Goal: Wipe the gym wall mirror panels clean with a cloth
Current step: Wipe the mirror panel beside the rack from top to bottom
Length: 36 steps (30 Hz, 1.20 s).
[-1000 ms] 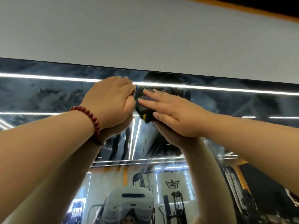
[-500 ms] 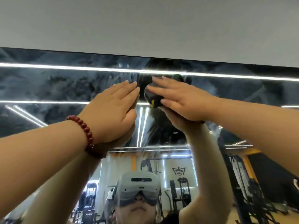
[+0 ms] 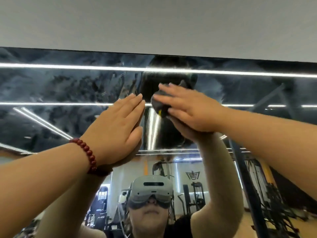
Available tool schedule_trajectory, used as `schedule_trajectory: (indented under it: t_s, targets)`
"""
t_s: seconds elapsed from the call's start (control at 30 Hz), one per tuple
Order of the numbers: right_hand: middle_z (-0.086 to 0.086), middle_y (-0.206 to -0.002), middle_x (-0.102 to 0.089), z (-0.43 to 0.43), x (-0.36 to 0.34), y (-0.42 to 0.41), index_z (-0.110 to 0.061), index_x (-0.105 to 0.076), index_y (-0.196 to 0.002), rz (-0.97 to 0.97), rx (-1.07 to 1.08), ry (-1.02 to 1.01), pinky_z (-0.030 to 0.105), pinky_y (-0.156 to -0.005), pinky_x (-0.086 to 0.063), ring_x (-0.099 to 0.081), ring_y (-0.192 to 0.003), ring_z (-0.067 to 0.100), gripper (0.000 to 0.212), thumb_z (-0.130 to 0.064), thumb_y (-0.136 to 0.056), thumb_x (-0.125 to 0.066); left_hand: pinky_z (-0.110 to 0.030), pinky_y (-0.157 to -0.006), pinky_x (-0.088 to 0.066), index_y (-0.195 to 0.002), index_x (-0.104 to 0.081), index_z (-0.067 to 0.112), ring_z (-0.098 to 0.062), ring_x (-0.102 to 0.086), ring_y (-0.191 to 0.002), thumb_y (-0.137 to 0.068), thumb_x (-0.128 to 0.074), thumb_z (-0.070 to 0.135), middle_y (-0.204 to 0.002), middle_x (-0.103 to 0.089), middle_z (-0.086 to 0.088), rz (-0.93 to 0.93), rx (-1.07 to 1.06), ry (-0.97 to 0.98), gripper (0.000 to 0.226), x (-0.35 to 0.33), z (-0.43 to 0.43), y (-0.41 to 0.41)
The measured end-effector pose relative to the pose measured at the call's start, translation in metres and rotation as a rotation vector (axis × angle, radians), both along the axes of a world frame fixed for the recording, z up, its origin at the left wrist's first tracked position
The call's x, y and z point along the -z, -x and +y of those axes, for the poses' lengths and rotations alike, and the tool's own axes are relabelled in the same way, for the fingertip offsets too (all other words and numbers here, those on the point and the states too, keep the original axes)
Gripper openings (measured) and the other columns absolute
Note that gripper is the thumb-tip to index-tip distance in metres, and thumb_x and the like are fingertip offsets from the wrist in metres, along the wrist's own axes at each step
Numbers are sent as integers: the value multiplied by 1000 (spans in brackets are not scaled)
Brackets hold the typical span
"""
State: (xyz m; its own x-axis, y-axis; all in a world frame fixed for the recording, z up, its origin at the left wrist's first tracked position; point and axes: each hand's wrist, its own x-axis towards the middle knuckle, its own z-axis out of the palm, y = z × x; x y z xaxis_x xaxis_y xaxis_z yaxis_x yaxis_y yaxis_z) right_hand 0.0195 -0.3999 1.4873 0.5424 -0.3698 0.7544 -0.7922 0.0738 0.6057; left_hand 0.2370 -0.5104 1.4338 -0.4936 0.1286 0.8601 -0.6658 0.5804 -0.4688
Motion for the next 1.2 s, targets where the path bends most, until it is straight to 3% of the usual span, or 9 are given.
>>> schedule_trajectory:
  t_s: [0.1, 0.27, 0.33, 0.4, 0.57, 0.8, 1.0, 1.1, 1.2]
  targets:
    - [-12, -165, -5, 0, -24, -2, -43, -18, -154, -214, 27, 89, 48, -122, -13, -2, -152, 12, 50, -35, -107, -34, -23, -117, 9, -156, -6, 19, -4, 6, -148, -80, 0, 57, -164, 0, 5, 4, 10, -14, 85, 4, 1, 1]
    - [-12, -163, -17, -4, 63, 16, -42, -25, -152, 286, -42, -117, 37, -120, -13, -7, -152, 10, 48, -40, -104, -32, -25, -118, 3, -156, -18, 14, -11, -6, -150, -84, -6, 54, -164, -13, -1, 14, 15, 34, 83, -9, 5, 4]
    - [-14, -163, -16, 6, 51, 26, -41, -27, -152, 308, -25, -122, 26, -119, -5, -7, -151, 7, 49, -40, -104, -33, -24, -118, 5, -157, -15, 15, -12, -4, -151, -82, -3, 55, -164, -11, 0, 6, 1, 28, 86, -17, 9, 10]
    - [-15, -163, -11, 12, 13, 32, -41, -23, -153, 104, -6, -37, 18, -117, 4, -4, -150, 5, 50, -38, -104, -35, -22, -116, 9, -157, -11, 17, -12, -1, -151, -82, -1, 55, -165, -7, 2, 3, -28, 29, 85, -28, 12, 19]
    - [-3, -167, -6, 23, -56, 57, -35, -18, -157, -509, -22, 264, 44, -124, -10, -5, -153, 19, 50, -32, -108, -31, -20, -112, 13, -158, -4, 22, -10, 3, -151, -86, -10, 51, -166, -1, 6, 65, -47, -2, 77, -62, 19, 39]
    - [-17, -163, -10, 23, 11, 53, -47, -15, -150, 184, -27, -81, 19, -117, 3, 1, -149, 1, 49, -42, -104, -30, -22, -114, 1, -158, -9, 24, -10, -4, -150, -82, -8, 59, -165, -7, 9, 86, -70, 6, 83, -74, 24, 42]
    - [-2, -166, -8, 33, -108, 77, -33, -19, -157, -451, -20, 222, 30, -120, -6, -10, -152, 19, 50, -30, -108, -33, -30, -120, -1, -158, -2, 22, -11, 6, -151, -93, -12, 58, -166, 5, 7, 87, -90, -41, 75, -103, 26, 52]
    - [-5, -166, -7, 26, -96, 70, -36, -20, -156, -332, -30, 227, 31, -121, -3, -5, -152, 17, 50, -31, -108, -33, -30, -119, -1, -158, -1, 22, -11, 6, -151, -92, -11, 59, -165, 6, 7, 98, -95, -27, 76, -108, 23, 55]
    - [-19, -163, -5, 26, -48, 68, -51, -19, -147, -27, -35, 14, 10, -115, 7, 3, -147, -3, 48, -32, -106, -37, -28, -118, 0, -158, -1, 22, -10, 6, -151, -81, -8, 59, -165, 5, 7, 105, -87, -15, 86, -107, 22, 57]
